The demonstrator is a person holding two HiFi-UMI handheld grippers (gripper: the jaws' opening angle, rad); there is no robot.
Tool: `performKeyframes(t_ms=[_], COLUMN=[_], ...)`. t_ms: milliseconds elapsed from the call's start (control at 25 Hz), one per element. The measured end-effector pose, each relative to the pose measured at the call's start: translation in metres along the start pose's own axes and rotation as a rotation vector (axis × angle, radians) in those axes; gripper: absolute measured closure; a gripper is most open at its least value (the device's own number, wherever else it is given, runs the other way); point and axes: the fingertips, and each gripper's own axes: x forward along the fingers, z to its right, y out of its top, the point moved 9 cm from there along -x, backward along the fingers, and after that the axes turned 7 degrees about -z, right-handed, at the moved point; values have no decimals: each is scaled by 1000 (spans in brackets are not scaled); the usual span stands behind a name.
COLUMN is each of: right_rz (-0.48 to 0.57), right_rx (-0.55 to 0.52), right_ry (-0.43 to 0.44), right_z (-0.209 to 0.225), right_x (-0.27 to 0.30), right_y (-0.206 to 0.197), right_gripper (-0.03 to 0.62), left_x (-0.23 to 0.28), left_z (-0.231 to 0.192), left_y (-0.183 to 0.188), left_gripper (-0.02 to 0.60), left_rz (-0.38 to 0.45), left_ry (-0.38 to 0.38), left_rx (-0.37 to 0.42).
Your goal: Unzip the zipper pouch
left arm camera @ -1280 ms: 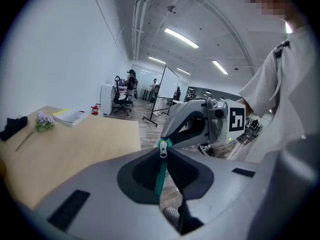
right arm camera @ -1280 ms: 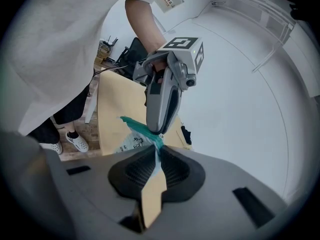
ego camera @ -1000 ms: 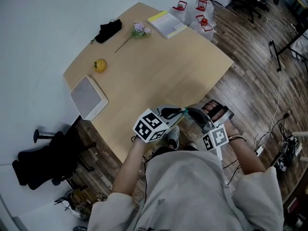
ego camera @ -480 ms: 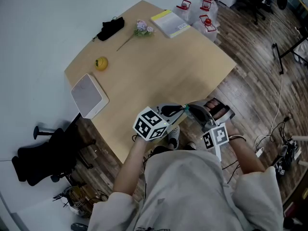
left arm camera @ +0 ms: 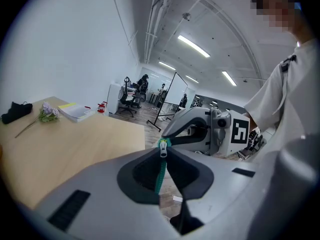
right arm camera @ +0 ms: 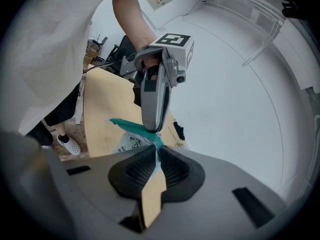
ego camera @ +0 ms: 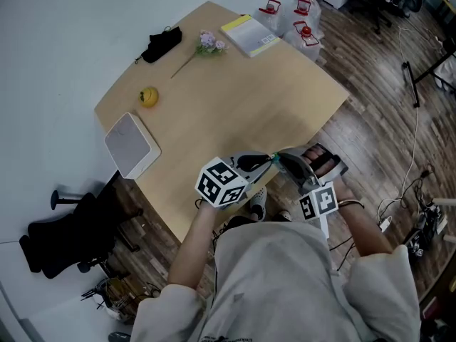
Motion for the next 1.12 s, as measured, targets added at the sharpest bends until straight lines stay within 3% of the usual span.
performKeyframes(t_ms=[400, 800, 920, 1120], right_rz=[-2, 66, 125, 279], right_rx=[51, 251, 380, 761], right_ry=[-6, 110, 202, 470], right_z=[-1, 4, 7, 16], right_x=[-8, -9, -10, -5], right_y=[-4, -8, -12, -21], right_gripper=[559, 529, 491, 368], left_x=[2, -2, -4, -7], left_z=[7, 11, 9, 12], left_y=[1, 8, 10, 9], left_gripper=[531, 531, 531, 531], left_rz=[20, -29, -39, -73], left_ry=[-15, 9, 7, -3], left_rx=[0, 102, 121, 156])
